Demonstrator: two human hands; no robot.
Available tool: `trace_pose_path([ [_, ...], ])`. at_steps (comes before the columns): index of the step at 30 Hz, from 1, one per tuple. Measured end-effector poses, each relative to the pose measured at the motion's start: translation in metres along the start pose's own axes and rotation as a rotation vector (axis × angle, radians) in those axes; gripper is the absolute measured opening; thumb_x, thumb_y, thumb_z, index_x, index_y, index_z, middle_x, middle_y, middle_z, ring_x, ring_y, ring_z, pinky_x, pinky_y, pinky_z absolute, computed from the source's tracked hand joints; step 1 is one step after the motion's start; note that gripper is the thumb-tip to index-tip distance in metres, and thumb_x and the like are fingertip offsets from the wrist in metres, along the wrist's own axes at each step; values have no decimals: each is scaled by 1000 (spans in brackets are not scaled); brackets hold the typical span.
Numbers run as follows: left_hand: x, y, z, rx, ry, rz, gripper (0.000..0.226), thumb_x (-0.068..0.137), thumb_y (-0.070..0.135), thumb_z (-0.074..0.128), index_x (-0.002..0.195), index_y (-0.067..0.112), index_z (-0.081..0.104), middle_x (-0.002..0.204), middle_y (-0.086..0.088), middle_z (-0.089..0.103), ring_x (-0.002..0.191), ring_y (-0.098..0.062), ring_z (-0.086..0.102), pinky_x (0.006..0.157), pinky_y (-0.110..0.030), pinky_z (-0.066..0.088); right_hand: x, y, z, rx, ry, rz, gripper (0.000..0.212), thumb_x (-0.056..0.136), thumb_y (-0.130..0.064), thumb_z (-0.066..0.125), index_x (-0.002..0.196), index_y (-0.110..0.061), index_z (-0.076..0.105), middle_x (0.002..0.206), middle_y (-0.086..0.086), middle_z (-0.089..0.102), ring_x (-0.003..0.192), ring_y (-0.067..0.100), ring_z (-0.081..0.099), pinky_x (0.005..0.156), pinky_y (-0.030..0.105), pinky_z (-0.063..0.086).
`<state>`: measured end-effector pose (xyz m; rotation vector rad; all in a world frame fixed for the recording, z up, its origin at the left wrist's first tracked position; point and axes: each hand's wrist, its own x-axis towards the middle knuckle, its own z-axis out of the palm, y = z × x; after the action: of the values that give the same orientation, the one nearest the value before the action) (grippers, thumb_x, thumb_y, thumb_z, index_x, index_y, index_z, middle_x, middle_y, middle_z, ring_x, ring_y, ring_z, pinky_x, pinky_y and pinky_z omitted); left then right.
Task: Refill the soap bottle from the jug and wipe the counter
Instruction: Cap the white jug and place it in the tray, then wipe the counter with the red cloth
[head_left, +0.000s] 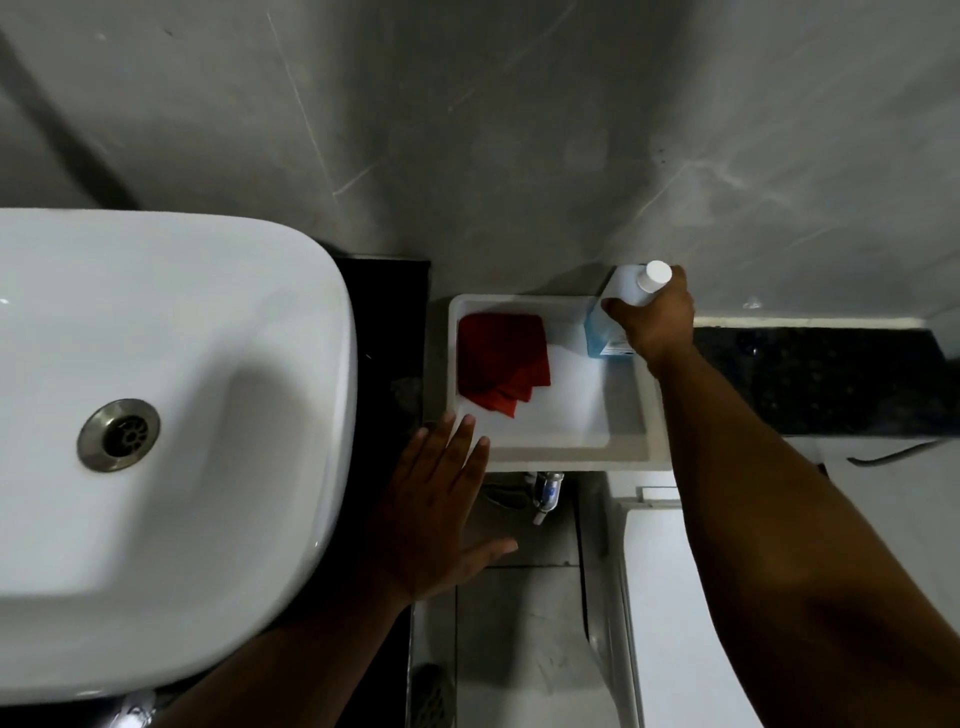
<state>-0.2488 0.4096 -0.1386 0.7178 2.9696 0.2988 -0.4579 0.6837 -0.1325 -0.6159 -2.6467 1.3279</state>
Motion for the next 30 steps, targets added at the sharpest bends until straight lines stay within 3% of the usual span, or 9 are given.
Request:
trace_pose_path([
  [4,0,0,0,-5,-21,0,98,79,80,32,148,12,19,158,-13,13,146,-31,8,116,-50,12,-19,4,-5,26,34,42,92,65,-42,83,134,-7,34,132,16,46,121,33,45,102,45,42],
  [8,1,0,-5,14,-82,-9,98,79,81,27,148,12,19,158,-13,13,147,-30,4,117,-48,9,-82,9,20,-22,181,6,103,69,-55,76,144,-6,23,145,21,34,132,36,35,109,48,35],
  [13,2,1,-7,53,-112,-18,98,80,82,23,147,11,21,158,-13,11,147,-30,3,117,-48,6,-141,11,78,-172,-98,-205,94,76,-61,65,147,-23,16,157,8,21,143,28,18,111,39,19],
  [17,2,1,-6,54,-92,-17,97,80,81,22,148,10,21,157,-14,14,146,-33,7,118,-52,10,-111,2,106,-449,-272,-463,93,81,-63,57,150,-23,9,160,8,7,146,32,-2,115,49,5],
  [21,2,0,-1,31,-68,-7,95,81,78,28,146,9,25,156,-16,18,145,-34,11,116,-55,16,-96,17,130,-716,-493,-570,90,87,-62,48,150,-27,-6,160,9,-11,144,35,-15,116,55,-6],
  [25,2,0,-1,59,-34,-9,95,81,78,27,147,10,23,156,-15,19,146,-32,10,117,-53,13,-97,29,144,-704,-479,-560,85,93,-43,51,149,-26,-10,159,7,-13,144,31,-17,113,49,-13],
  [28,1,-1,1,61,-51,-20,95,81,79,26,148,12,20,158,-12,15,146,-30,6,117,-52,6,-96,29,142,-660,-446,-566,79,94,-27,54,150,-24,-2,161,5,-1,145,27,-11,114,44,-12],
  [30,1,-1,2,58,-50,-13,94,81,79,24,148,12,19,158,-12,15,147,-30,5,116,-51,3,-95,25,138,-580,-459,-560,70,95,-29,51,150,-23,8,160,4,8,147,23,-1,116,40,-6],
])
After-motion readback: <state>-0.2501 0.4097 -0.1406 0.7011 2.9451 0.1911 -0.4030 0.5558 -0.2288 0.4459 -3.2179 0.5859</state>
